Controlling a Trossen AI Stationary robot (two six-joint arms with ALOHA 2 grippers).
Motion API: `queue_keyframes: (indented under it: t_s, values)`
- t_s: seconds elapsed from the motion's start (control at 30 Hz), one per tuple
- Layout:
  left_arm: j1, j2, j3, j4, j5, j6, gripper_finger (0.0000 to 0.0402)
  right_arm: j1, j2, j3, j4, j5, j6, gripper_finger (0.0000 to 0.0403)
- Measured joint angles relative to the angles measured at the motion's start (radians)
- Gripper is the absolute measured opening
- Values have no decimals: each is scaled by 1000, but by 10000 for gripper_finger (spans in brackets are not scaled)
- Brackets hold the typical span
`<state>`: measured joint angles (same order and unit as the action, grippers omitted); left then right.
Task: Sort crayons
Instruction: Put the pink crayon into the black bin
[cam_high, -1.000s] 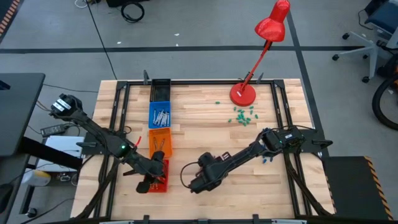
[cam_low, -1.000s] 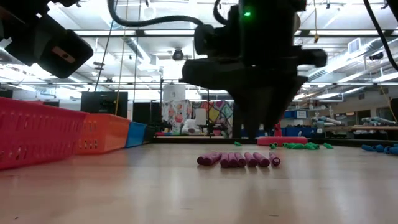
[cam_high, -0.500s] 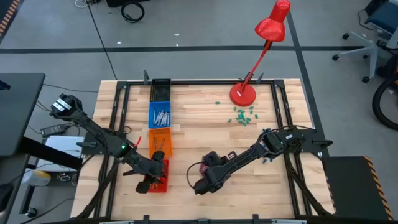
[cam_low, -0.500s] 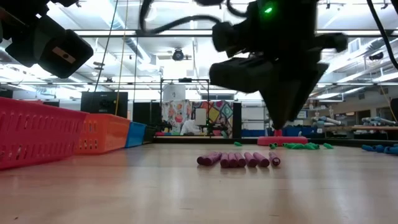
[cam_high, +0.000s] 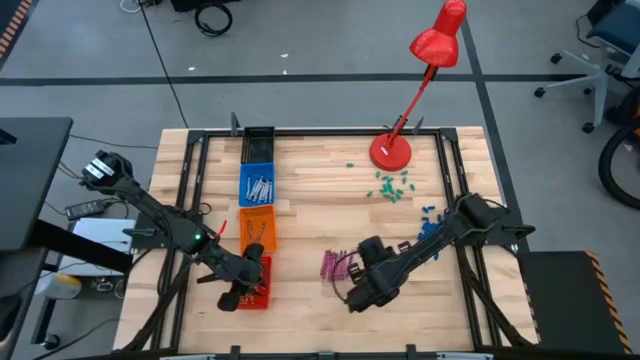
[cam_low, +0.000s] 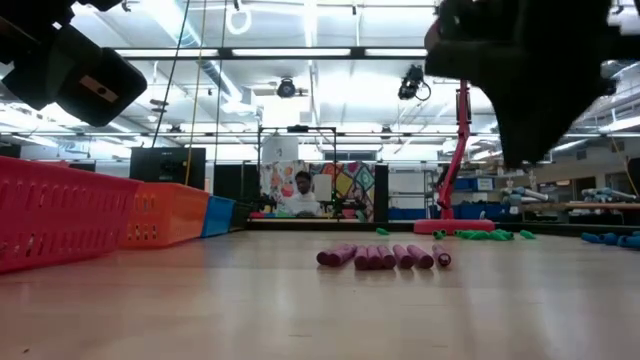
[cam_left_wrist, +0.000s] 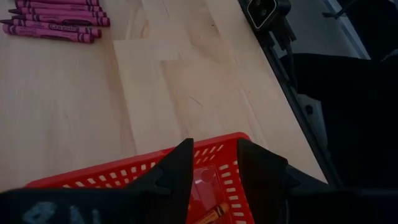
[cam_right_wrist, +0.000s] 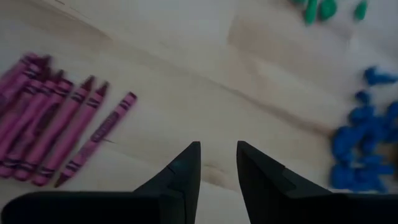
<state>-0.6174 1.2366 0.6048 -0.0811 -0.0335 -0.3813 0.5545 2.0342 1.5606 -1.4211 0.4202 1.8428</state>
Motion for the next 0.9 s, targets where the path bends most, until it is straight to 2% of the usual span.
queue_keyframes:
  t_s: [0.2,0.4,0.53,0.63,0.77,0.9]
  values:
    - [0,0,0,-3,0,4,135,-12,-90,-215,354,-3,8,107]
    - [0,0,0,-5,0,4,135,-50,-56,-209,516,-44,-51,112]
    - [0,0,0,-5,0,4,135,-77,15,-101,463,-81,-101,113]
    - [0,0,0,-5,0,7,135,-98,92,0,354,-107,-141,113]
    - [0,0,0,-6,0,8,135,-117,175,135,237,-106,-186,113]
    - [-5,0,0,-12,0,8,135,-121,222,215,176,-104,-212,113]
